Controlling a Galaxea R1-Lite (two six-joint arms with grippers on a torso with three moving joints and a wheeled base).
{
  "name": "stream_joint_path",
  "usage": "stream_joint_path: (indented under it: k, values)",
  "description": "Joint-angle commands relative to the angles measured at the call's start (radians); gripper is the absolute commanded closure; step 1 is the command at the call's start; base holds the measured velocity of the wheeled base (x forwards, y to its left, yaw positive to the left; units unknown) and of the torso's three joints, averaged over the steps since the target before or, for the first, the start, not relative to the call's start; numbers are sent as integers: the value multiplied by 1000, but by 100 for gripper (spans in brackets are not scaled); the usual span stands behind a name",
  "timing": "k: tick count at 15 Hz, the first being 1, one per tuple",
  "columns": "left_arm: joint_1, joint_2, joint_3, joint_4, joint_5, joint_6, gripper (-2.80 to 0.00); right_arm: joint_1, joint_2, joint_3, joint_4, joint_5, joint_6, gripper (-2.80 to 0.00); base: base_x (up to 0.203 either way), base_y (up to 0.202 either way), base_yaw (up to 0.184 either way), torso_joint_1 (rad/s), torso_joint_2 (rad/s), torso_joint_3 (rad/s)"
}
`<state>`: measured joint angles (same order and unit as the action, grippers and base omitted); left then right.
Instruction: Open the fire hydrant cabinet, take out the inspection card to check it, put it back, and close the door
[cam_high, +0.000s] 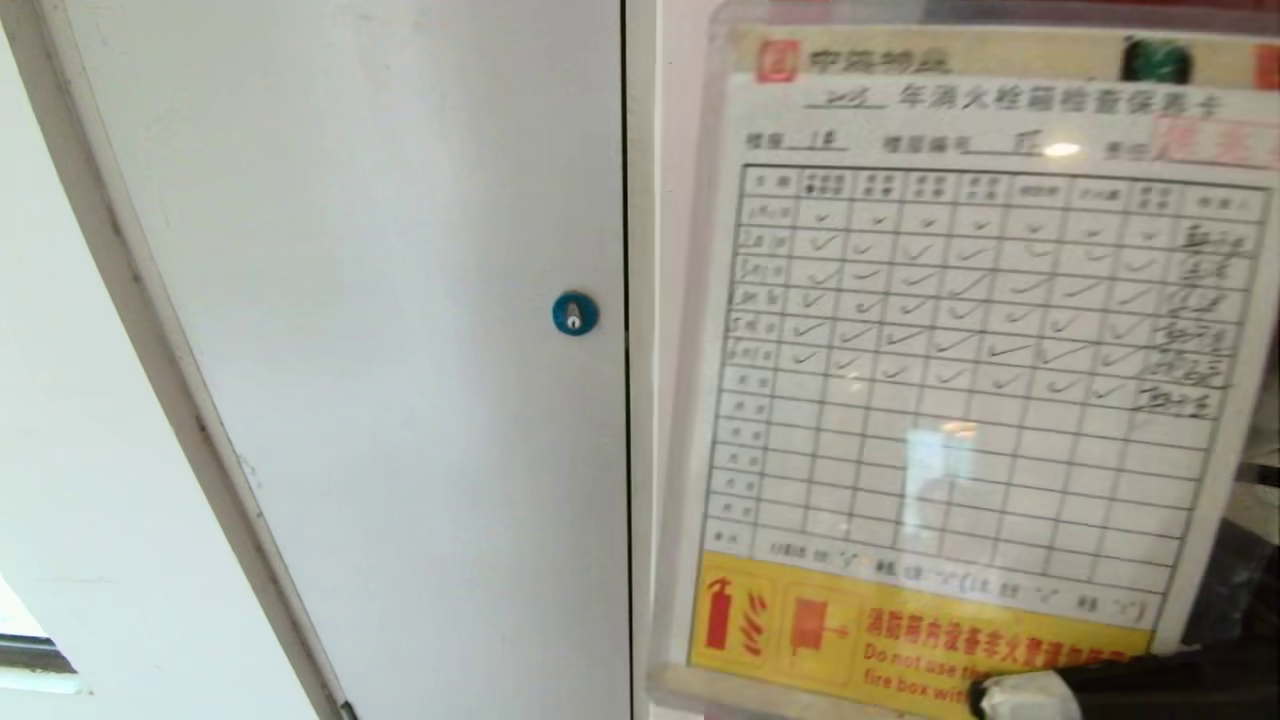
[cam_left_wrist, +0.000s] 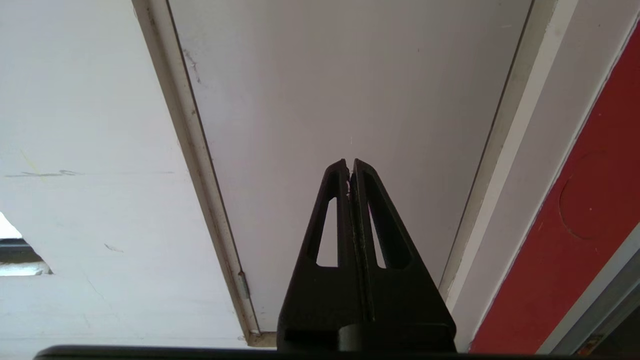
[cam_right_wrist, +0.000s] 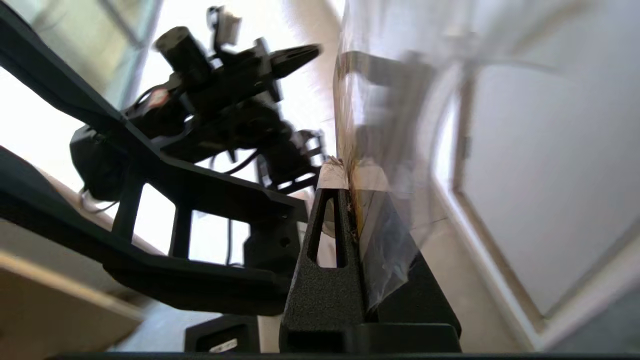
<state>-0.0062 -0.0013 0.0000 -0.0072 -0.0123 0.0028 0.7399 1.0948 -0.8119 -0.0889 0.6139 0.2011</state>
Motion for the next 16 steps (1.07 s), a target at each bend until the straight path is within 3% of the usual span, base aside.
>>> stream_joint_path:
  k: [1, 7, 11, 16]
  values:
    - [0, 1, 0, 0, 0, 0, 0, -17, -153, -6, 72, -126, 3, 0, 0, 0, 0, 0, 0, 0]
    - [0, 1, 0, 0, 0, 0, 0, -22, -331, -80, 410, -547, -1, 0, 0, 0, 0, 0, 0, 0]
    - [0, 1, 0, 0, 0, 0, 0, -22, -326, -173, 568, -722, -46, 0, 0, 0, 0, 0, 0, 0]
    - [0, 1, 0, 0, 0, 0, 0, -29, -235, -251, 691, -996, -259, 0, 0, 0, 0, 0, 0, 0]
